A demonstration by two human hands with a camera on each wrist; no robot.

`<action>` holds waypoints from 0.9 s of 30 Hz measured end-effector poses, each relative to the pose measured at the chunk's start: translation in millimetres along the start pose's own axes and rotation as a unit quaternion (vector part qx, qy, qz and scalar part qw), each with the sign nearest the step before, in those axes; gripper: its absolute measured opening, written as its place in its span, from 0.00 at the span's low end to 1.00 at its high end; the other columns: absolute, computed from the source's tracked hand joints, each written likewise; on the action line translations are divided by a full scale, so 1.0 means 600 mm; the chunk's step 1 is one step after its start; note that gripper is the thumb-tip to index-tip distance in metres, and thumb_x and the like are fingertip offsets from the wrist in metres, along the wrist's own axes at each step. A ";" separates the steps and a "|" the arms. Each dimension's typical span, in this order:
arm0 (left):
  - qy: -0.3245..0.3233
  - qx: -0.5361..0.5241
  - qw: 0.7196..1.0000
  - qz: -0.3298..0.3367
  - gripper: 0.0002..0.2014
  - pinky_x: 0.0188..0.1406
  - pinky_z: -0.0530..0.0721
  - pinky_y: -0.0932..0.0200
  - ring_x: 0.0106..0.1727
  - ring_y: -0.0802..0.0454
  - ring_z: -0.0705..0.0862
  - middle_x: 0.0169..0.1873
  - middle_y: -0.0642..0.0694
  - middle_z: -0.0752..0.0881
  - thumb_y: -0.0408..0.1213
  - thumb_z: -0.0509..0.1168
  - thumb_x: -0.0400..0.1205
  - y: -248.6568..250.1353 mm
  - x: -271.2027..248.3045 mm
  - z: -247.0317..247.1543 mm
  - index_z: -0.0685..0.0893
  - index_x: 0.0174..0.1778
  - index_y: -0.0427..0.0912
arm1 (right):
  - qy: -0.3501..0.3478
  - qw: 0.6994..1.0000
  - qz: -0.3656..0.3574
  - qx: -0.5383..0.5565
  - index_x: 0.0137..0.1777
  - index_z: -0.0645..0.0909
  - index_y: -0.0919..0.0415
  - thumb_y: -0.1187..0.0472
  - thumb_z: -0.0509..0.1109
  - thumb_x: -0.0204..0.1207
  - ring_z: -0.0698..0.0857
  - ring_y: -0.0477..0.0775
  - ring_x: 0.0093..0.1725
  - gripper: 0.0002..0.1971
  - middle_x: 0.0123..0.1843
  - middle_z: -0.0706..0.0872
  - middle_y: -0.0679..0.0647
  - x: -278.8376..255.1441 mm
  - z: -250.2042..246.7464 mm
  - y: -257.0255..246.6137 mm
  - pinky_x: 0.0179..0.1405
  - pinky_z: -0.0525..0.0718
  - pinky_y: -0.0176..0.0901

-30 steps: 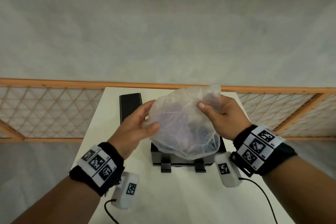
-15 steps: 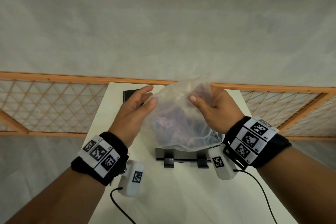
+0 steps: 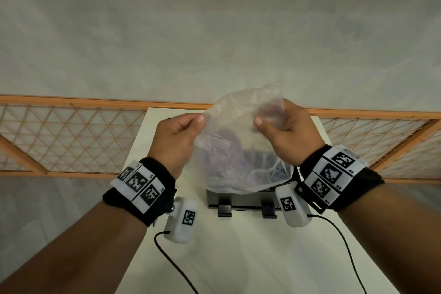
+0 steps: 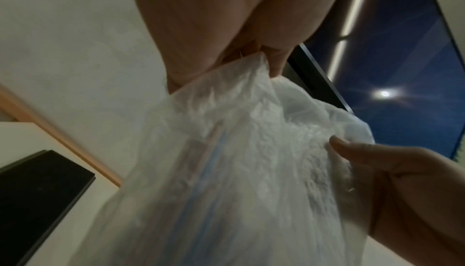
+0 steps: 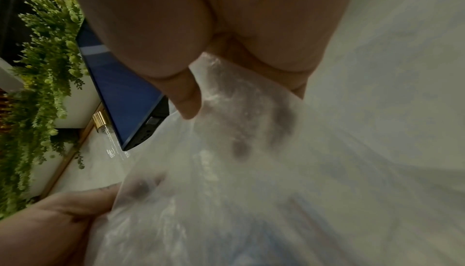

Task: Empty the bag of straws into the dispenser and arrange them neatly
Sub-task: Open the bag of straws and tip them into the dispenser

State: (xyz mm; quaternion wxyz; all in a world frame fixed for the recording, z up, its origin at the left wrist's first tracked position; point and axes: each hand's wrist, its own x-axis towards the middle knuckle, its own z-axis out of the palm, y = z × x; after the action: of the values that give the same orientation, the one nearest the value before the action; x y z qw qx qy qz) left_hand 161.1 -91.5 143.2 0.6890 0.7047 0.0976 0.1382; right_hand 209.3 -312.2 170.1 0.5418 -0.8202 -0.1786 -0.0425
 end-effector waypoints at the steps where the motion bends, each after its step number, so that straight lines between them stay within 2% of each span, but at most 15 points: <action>1: 0.004 0.002 1.000 -0.008 0.10 0.65 0.86 0.40 0.57 0.40 0.91 0.49 0.41 0.94 0.35 0.68 0.86 0.001 0.004 0.004 0.92 0.55 0.35 | 0.001 1.000 -0.006 0.002 0.64 0.79 0.51 0.51 0.78 0.74 0.89 0.47 0.57 0.21 0.56 0.89 0.46 0.000 -0.001 0.003 0.61 0.86 0.53; 3: -0.010 0.025 1.000 -0.014 0.09 0.63 0.85 0.41 0.50 0.45 0.90 0.44 0.45 0.93 0.35 0.67 0.87 0.000 0.011 0.009 0.93 0.49 0.37 | 0.002 1.000 -0.021 0.010 0.73 0.72 0.48 0.46 0.80 0.69 0.85 0.45 0.64 0.34 0.62 0.86 0.44 0.002 0.000 0.003 0.66 0.83 0.52; 4: -0.016 0.042 0.999 -0.012 0.10 0.60 0.85 0.43 0.47 0.48 0.89 0.41 0.47 0.92 0.35 0.67 0.87 -0.001 0.014 0.012 0.92 0.45 0.38 | -0.002 1.000 -0.022 -0.002 0.73 0.72 0.47 0.44 0.80 0.69 0.84 0.44 0.65 0.34 0.63 0.86 0.43 0.004 0.002 0.001 0.67 0.83 0.50; 5: -0.020 0.049 0.999 -0.008 0.11 0.56 0.84 0.45 0.45 0.49 0.86 0.39 0.48 0.90 0.37 0.67 0.86 -0.001 0.016 0.013 0.91 0.41 0.39 | -0.007 1.000 -0.019 -0.021 0.71 0.76 0.48 0.45 0.79 0.70 0.85 0.43 0.64 0.29 0.61 0.87 0.42 0.006 0.003 0.001 0.66 0.83 0.50; 7: -0.022 0.027 0.999 -0.012 0.15 0.51 0.81 0.48 0.42 0.47 0.83 0.37 0.43 0.86 0.44 0.71 0.83 0.002 0.020 0.017 0.86 0.37 0.35 | -0.012 0.999 -0.013 -0.049 0.55 0.84 0.49 0.51 0.77 0.77 0.88 0.43 0.55 0.10 0.51 0.90 0.42 0.014 0.007 -0.004 0.60 0.85 0.48; 8: -0.018 0.023 0.999 -0.012 0.18 0.49 0.80 0.49 0.41 0.47 0.82 0.36 0.41 0.85 0.47 0.73 0.81 0.003 0.022 0.018 0.85 0.37 0.33 | -0.011 0.998 -0.011 -0.053 0.50 0.85 0.49 0.54 0.75 0.79 0.89 0.44 0.50 0.03 0.47 0.90 0.42 0.017 0.007 -0.006 0.56 0.85 0.47; 11: -0.006 0.097 0.995 -0.009 0.19 0.40 0.79 0.54 0.35 0.50 0.79 0.32 0.46 0.82 0.49 0.75 0.79 -0.002 0.031 0.020 0.82 0.36 0.36 | -0.013 0.999 0.004 -0.036 0.48 0.85 0.52 0.56 0.73 0.81 0.90 0.47 0.48 0.01 0.46 0.91 0.45 0.028 0.011 -0.009 0.54 0.87 0.49; 14: -0.009 0.158 0.987 -0.022 0.21 0.38 0.78 0.52 0.35 0.47 0.79 0.32 0.46 0.81 0.52 0.69 0.81 -0.014 0.039 0.019 0.79 0.39 0.35 | -0.033 0.998 -0.012 -0.047 0.47 0.85 0.52 0.58 0.72 0.82 0.89 0.45 0.45 0.02 0.44 0.91 0.45 0.031 0.018 -0.017 0.50 0.86 0.46; 17: 0.013 0.208 0.978 -0.004 0.19 0.40 0.79 0.49 0.36 0.45 0.79 0.32 0.47 0.80 0.51 0.63 0.86 -0.022 0.039 0.019 0.77 0.38 0.38 | -0.041 0.997 -0.021 -0.066 0.50 0.86 0.60 0.57 0.71 0.82 0.89 0.51 0.47 0.07 0.46 0.91 0.52 0.034 0.026 -0.022 0.54 0.87 0.53; 20: 0.023 0.216 0.976 -0.003 0.20 0.41 0.77 0.48 0.36 0.45 0.78 0.31 0.48 0.78 0.53 0.60 0.87 -0.031 0.039 0.015 0.73 0.33 0.44 | -0.042 0.996 -0.021 -0.071 0.50 0.85 0.62 0.51 0.69 0.80 0.89 0.58 0.48 0.13 0.46 0.91 0.57 0.039 0.031 -0.025 0.53 0.86 0.58; 22: -0.013 0.208 0.978 -0.018 0.24 0.48 0.84 0.42 0.42 0.38 0.85 0.37 0.40 0.85 0.59 0.58 0.84 -0.039 0.040 0.011 0.80 0.39 0.40 | -0.056 0.995 -0.020 -0.084 0.51 0.85 0.61 0.52 0.69 0.80 0.89 0.55 0.47 0.12 0.46 0.91 0.54 0.038 0.035 -0.023 0.53 0.87 0.56; 24: -0.045 0.184 0.981 -0.035 0.32 0.58 0.86 0.36 0.51 0.35 0.88 0.47 0.36 0.89 0.66 0.55 0.78 -0.043 0.039 0.004 0.85 0.49 0.38 | -0.066 0.993 -0.017 -0.095 0.53 0.86 0.57 0.57 0.70 0.82 0.89 0.49 0.50 0.06 0.48 0.91 0.47 0.035 0.037 -0.019 0.56 0.87 0.51; 25: -0.052 0.168 0.984 -0.037 0.35 0.61 0.85 0.35 0.54 0.37 0.88 0.51 0.37 0.90 0.69 0.54 0.76 -0.041 0.039 0.000 0.86 0.52 0.39 | -0.063 0.993 -0.014 -0.098 0.54 0.86 0.56 0.58 0.71 0.82 0.89 0.47 0.51 0.05 0.49 0.91 0.46 0.035 0.036 -0.019 0.58 0.86 0.50; 27: -0.063 0.116 0.991 -0.037 0.34 0.66 0.83 0.36 0.59 0.41 0.88 0.55 0.42 0.90 0.72 0.54 0.77 -0.033 0.037 -0.009 0.87 0.56 0.45 | -0.042 0.994 0.002 -0.098 0.55 0.85 0.57 0.57 0.71 0.82 0.89 0.49 0.52 0.06 0.49 0.91 0.48 0.039 0.033 -0.013 0.59 0.86 0.52</action>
State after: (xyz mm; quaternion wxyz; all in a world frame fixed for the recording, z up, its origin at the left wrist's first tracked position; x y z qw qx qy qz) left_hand 181.3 -78.5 124.8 0.6120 0.7831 0.0953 0.0561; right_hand 225.8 -285.6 175.1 0.4505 -0.8710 -0.1946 -0.0238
